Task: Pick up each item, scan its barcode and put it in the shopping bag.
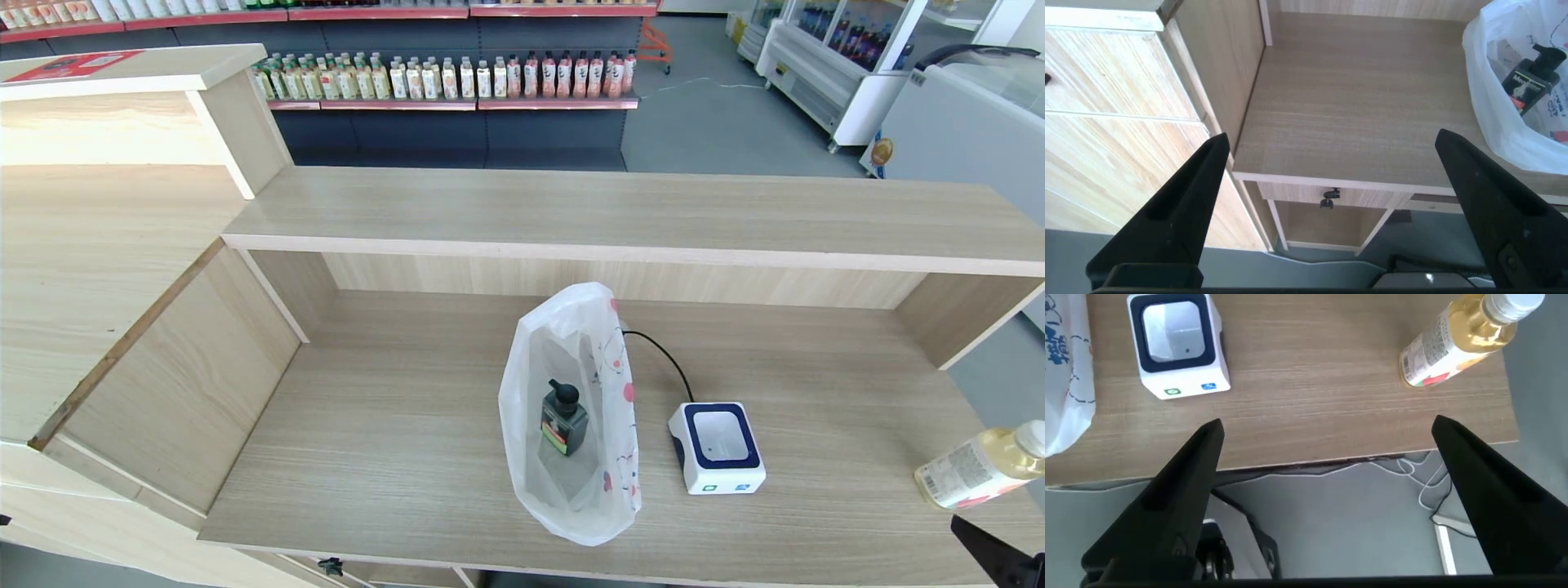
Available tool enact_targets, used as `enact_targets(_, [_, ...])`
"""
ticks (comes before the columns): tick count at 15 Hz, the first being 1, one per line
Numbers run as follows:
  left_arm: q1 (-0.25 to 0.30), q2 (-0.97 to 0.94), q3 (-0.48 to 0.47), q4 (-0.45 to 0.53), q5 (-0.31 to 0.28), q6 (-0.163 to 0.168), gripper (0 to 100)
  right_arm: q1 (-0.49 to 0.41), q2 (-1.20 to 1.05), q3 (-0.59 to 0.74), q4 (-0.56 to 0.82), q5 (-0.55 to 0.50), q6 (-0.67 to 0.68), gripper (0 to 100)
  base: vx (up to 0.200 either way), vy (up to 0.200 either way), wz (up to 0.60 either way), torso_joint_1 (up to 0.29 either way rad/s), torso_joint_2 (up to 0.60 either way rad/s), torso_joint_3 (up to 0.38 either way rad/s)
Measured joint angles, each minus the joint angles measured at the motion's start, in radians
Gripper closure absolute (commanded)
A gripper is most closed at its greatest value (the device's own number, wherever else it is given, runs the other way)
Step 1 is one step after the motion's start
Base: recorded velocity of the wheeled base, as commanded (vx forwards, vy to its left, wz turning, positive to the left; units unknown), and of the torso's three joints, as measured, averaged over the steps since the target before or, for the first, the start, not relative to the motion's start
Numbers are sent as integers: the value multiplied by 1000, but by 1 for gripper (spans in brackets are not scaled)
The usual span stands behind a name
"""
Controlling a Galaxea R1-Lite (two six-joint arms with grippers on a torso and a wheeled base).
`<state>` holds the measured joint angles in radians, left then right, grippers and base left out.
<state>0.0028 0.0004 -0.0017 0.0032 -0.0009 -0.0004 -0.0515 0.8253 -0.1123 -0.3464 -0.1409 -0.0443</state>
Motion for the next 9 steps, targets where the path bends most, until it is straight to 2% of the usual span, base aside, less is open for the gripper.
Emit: enact_targets(9, [1,0,0,0,0,2,0,1,-38,-30,5,4,3,0,0,-200,0,1,4,2])
